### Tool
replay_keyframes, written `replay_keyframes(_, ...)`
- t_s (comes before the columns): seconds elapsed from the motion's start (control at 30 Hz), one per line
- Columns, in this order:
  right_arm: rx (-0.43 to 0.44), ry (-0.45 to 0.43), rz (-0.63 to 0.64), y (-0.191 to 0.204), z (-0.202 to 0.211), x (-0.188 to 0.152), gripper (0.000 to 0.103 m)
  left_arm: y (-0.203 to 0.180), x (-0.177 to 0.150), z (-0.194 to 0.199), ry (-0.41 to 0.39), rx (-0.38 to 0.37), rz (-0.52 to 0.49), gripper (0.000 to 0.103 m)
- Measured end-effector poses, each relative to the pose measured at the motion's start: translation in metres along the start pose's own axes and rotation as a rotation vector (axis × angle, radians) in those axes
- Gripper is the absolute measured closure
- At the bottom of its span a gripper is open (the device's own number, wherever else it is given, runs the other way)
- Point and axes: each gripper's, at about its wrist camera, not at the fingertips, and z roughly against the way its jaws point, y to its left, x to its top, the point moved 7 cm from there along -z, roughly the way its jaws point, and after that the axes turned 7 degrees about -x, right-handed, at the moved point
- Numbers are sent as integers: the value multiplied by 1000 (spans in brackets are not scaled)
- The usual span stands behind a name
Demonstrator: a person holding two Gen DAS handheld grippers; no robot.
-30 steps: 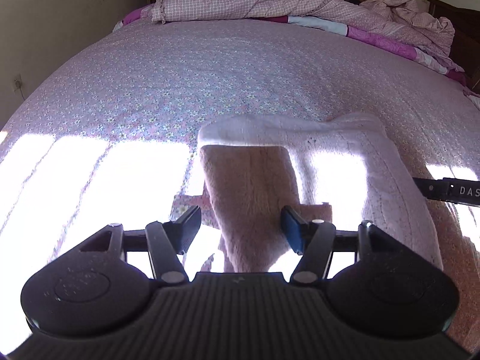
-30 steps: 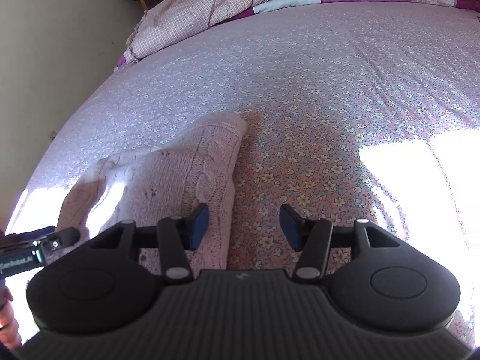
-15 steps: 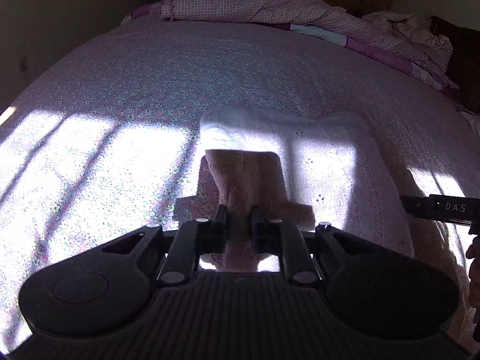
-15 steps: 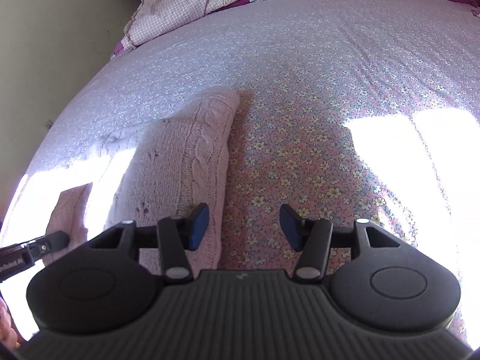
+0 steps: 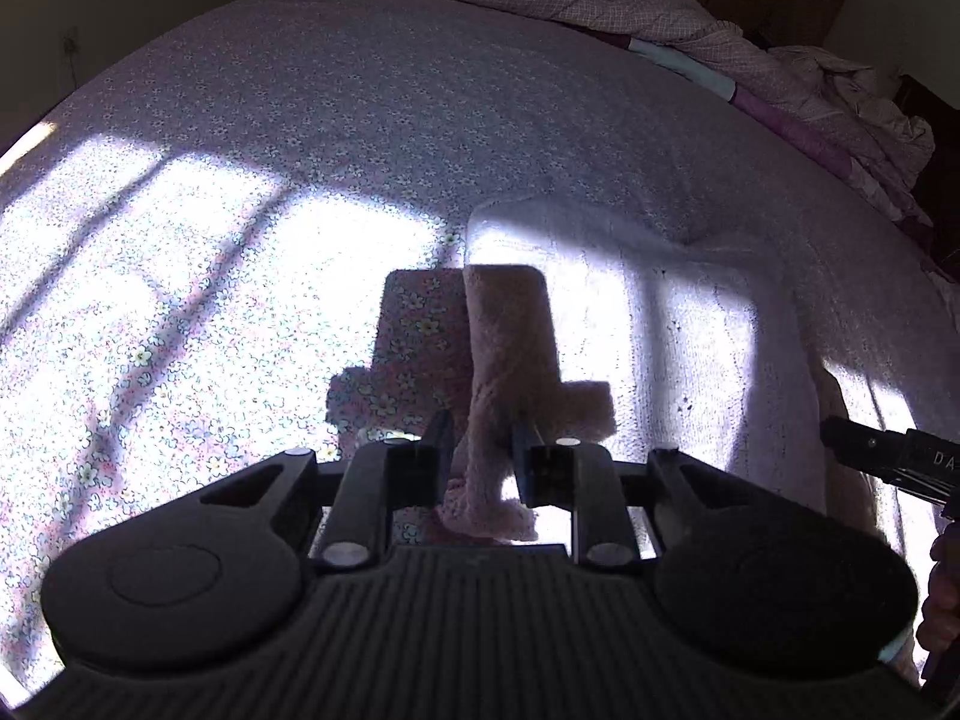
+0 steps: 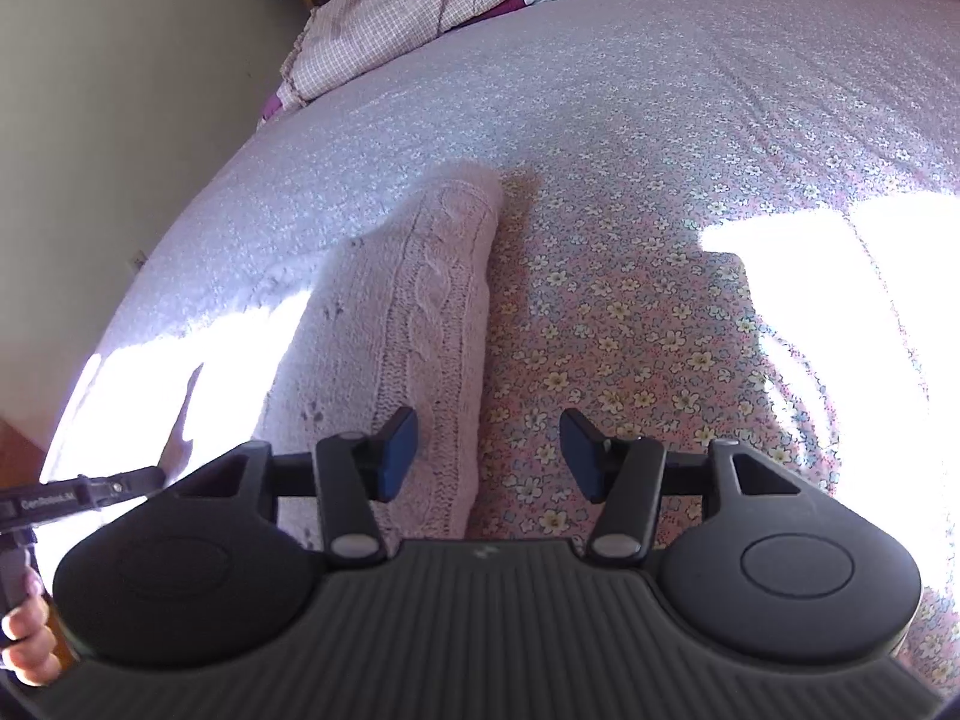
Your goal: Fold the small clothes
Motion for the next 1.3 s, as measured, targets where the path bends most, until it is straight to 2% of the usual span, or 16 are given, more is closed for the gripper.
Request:
replay_keyframes(0.03,16,-6,0,2,2,2,46,-2,2,1,-4,-8,-3,50)
replay_keyframes(0.1,55,-20,4,8,2,5,41,-5,8,-1,-23,-1,-16,29)
replay_keyframes(0.13,73,-22,3,11,2,6,34,-7,10,-4,-24,10,-20,27)
replay_keyframes(0.17,88,-21,-1,14,0,7,30,-7,10,-7,-19,13,-20,27)
replay_keyframes(0.23,101,-6,1,20,-6,8,30,-9,11,-17,4,-15,-5,26)
replay_keyframes(0.43,73,51,22,27,-30,7,28,-1,10,-51,72,-62,83,24)
replay_keyframes(0.57,70,82,52,33,-41,8,27,-1,11,-61,73,-77,82,22)
replay_keyframes(0.63,69,97,61,35,-46,7,21,-1,11,-63,72,-85,76,22)
replay_keyframes(0.73,71,124,72,38,-54,3,19,-3,11,-66,71,-93,68,22)
replay_keyframes(0.87,102,153,35,37,-64,-6,18,0,11,-68,69,-108,59,22)
replay_keyframes(1.13,126,151,64,42,-68,-6,17,0,10,-72,67,-177,54,22)
replay_keyframes(1.3,128,145,64,44,-69,-5,17,-1,11,-73,65,-181,53,22)
